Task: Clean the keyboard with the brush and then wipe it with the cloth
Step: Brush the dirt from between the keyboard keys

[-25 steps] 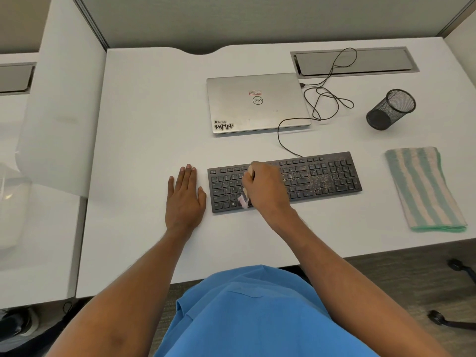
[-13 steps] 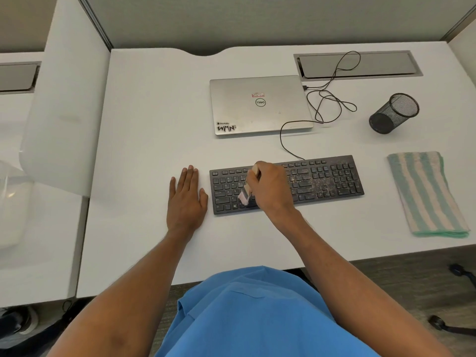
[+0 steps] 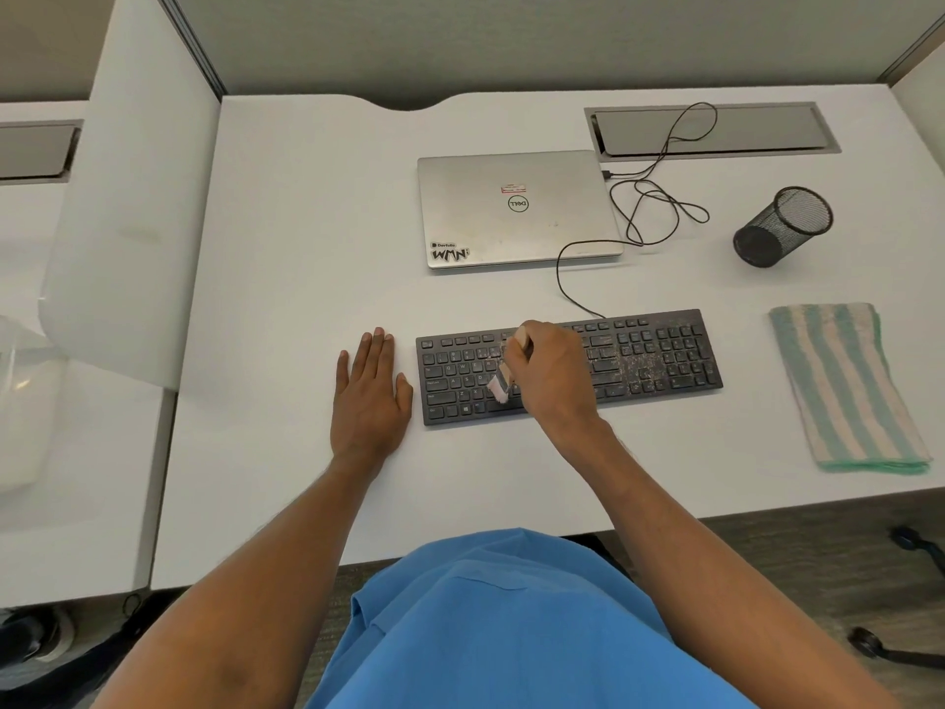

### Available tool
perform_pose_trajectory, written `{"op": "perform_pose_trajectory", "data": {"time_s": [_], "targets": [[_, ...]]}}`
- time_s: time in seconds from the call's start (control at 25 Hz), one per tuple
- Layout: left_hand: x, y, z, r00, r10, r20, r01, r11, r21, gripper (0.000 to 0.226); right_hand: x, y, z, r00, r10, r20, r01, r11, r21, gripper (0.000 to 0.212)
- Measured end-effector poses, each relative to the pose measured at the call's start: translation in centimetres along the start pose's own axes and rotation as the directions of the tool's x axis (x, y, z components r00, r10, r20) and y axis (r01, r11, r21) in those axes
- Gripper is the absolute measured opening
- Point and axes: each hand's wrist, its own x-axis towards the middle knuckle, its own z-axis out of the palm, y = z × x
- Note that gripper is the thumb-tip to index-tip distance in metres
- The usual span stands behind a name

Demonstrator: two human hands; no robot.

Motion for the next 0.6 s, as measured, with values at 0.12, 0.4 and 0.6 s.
{"op": "perform_pose_trajectory", "data": {"time_s": [0.12,0.4,0.6], "targets": [[-0.01,0.01,0.04,1.000,0.002,0.003,-0.002,1.000,0.000,0.065,-0.08,-0.25,0.11,0.999,-0.046,-0.019,0.048,0.995,0.084,0.032],[0.00,-0.03,0.07,1.000,0.004,-0.003,-0.004,1.000,-0.004,0.065,-0.93,-0.16,-0.68,0.999,-0.036,-0.001,0.036,0.998,0.052,0.033],[-0.07,-0.03,0.02,1.000,0.005,-0.004,-0.005,1.000,-0.007,0.065,-0.66,-0.29,-0.25,0.999,-0.045,-0.012,0.046,0.989,0.138,0.033]]}}
